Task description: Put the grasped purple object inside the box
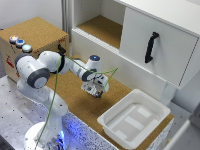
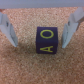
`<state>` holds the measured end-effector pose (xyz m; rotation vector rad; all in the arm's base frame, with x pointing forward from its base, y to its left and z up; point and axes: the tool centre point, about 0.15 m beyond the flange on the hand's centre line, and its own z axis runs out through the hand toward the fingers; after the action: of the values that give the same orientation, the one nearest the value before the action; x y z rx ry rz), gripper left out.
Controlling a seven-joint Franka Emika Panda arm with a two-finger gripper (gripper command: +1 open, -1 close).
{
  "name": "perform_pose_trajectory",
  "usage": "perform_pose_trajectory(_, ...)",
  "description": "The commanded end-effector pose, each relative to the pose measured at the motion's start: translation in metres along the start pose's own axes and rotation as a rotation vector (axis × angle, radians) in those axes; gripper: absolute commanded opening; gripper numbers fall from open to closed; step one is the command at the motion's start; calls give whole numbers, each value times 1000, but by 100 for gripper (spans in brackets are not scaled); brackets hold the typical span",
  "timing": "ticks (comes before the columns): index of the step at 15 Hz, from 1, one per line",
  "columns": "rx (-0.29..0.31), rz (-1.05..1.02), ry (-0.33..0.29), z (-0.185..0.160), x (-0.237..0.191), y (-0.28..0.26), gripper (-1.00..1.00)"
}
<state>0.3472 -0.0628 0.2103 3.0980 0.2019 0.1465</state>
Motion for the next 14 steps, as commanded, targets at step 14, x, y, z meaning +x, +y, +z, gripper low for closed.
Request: perform_pose_trajectory(14,-48,155,173,-108,20,43,-100)
